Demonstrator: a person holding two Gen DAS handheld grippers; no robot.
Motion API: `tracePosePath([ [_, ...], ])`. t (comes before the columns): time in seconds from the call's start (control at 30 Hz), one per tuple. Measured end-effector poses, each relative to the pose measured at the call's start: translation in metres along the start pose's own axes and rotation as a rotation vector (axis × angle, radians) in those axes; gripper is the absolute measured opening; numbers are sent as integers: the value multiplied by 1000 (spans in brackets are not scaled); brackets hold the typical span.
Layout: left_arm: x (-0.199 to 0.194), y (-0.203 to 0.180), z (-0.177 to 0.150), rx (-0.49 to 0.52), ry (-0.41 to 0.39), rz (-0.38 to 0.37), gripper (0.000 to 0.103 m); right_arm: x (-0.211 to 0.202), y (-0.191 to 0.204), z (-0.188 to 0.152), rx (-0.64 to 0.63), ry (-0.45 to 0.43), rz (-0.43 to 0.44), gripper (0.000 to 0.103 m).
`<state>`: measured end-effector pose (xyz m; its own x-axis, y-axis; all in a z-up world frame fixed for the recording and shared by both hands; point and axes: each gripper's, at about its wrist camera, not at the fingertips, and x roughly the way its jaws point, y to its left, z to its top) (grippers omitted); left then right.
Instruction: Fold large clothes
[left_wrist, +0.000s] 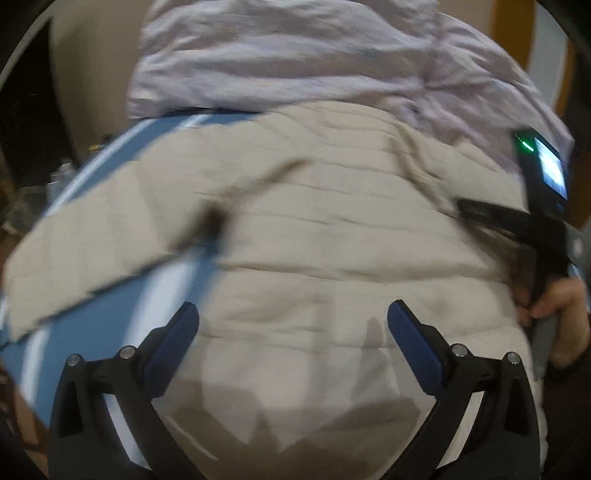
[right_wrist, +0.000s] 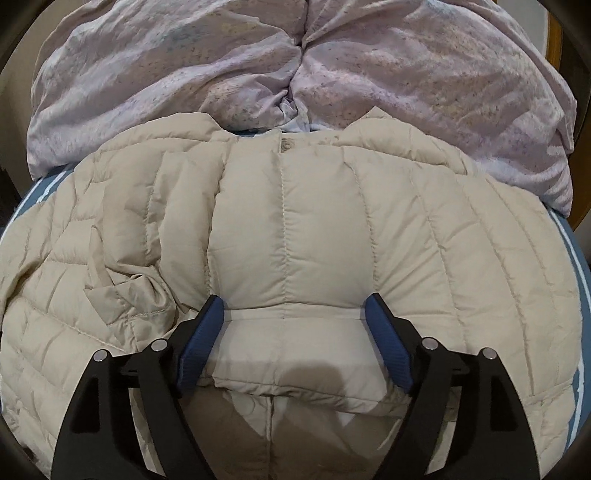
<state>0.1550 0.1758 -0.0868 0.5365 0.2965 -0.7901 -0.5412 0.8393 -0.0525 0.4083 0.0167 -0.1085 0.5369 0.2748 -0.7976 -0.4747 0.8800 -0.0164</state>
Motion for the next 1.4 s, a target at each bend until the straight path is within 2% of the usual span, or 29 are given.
tracePosePath([
  [0.27,-15,112,16,-182,35,212,101,2,-2,1,12,3,25,85],
  [0.4,-20,178,19,-311,68,310,92,3,-3,1,17,0,50,88],
  [0.5,-26,217,15,-409,73,347,89,2,-5,0,24,-2,64,89],
  [0.6,-27,240,8,-459,87,379,86,2,-4,-1,26,-2,85,93],
  [0.7,-24,252,4,-471,104,413,80,2,-4,-1,28,-2,89,93],
  [0.9,-18,261,-3,-523,116,365,62,3,-4,-2,32,-4,93,94],
  [1.0,-13,257,-1,-528,108,365,52,3,-4,-2,31,-8,94,94],
  [1.07,-13,253,-2,-524,97,370,41,3,-4,-2,32,-8,96,94],
  [1.13,-13,251,0,-534,86,363,24,3,-4,-2,34,-10,98,94],
  [1.23,-12,246,4,-537,86,357,8,3,-4,-2,38,-12,103,94],
  [1.3,-12,238,11,-517,89,378,5,2,-5,-2,43,-14,105,94],
  [1.4,-17,224,28,-490,63,358,4,2,-6,-3,48,-16,112,94],
])
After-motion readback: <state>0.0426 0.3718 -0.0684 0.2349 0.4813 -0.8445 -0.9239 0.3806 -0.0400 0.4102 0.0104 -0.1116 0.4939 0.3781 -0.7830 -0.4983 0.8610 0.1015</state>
